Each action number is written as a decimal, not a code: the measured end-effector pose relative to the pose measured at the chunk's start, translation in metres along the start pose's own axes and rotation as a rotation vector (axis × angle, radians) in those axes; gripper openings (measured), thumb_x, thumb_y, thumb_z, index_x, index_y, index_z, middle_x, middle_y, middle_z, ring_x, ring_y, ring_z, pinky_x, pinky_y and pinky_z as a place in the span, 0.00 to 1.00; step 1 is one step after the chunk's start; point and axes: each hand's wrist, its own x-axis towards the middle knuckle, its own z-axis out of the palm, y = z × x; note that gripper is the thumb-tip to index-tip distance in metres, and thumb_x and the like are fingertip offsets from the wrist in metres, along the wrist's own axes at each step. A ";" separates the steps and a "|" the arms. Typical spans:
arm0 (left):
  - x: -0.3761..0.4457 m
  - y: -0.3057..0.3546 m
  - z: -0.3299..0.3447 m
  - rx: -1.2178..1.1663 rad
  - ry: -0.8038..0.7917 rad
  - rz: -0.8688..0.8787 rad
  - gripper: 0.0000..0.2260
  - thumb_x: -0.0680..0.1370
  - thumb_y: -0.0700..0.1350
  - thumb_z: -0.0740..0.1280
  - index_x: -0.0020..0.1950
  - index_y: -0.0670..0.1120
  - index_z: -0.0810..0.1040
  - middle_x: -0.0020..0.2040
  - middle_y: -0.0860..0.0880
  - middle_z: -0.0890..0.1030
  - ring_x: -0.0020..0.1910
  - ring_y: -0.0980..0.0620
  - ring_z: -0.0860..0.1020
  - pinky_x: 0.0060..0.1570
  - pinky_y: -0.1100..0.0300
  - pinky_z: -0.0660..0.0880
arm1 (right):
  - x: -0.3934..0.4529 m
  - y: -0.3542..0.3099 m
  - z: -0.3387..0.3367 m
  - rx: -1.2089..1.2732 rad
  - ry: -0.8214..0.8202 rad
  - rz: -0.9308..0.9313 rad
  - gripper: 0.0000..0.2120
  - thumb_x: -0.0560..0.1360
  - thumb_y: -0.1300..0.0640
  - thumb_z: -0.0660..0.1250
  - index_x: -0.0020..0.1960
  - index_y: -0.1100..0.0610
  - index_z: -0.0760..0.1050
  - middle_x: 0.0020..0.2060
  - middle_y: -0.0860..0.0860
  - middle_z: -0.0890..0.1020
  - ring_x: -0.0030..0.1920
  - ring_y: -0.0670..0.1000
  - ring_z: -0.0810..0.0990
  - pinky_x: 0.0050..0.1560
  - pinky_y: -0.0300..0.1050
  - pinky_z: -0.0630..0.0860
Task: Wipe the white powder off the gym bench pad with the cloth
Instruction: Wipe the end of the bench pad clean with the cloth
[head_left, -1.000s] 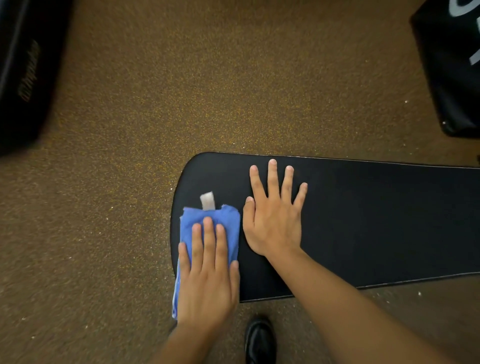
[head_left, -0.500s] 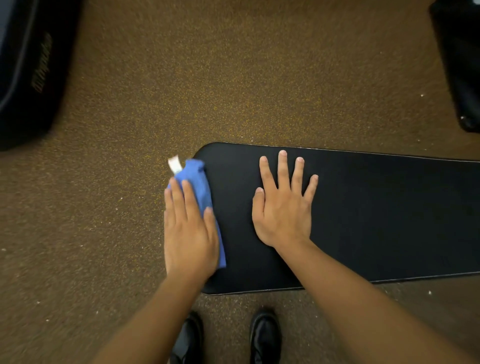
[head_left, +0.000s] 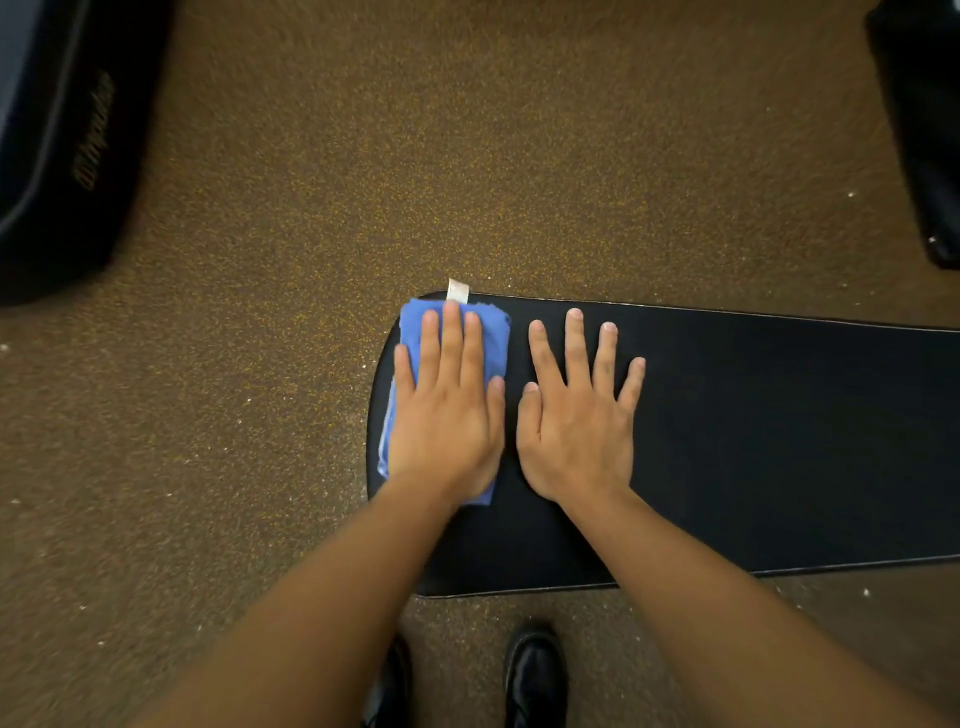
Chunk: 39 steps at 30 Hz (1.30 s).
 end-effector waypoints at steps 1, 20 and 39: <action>0.008 -0.006 -0.004 -0.010 -0.009 0.013 0.29 0.81 0.53 0.44 0.80 0.42 0.47 0.81 0.43 0.47 0.79 0.46 0.43 0.75 0.43 0.45 | 0.000 0.000 0.000 0.000 0.002 0.000 0.29 0.79 0.47 0.45 0.80 0.48 0.51 0.79 0.55 0.52 0.78 0.63 0.49 0.73 0.70 0.49; -0.036 0.004 0.007 0.017 0.003 0.090 0.28 0.80 0.50 0.49 0.79 0.40 0.54 0.80 0.42 0.54 0.79 0.44 0.50 0.75 0.43 0.49 | 0.001 0.000 0.002 -0.006 0.019 0.000 0.28 0.79 0.48 0.44 0.79 0.48 0.52 0.79 0.55 0.53 0.78 0.62 0.50 0.73 0.69 0.49; -0.058 0.035 -0.004 -0.231 -0.039 -0.313 0.34 0.77 0.56 0.44 0.79 0.40 0.46 0.79 0.43 0.40 0.78 0.48 0.37 0.75 0.46 0.40 | -0.007 0.001 -0.001 0.294 0.243 -0.101 0.23 0.76 0.51 0.55 0.69 0.54 0.74 0.71 0.54 0.73 0.73 0.57 0.66 0.72 0.67 0.56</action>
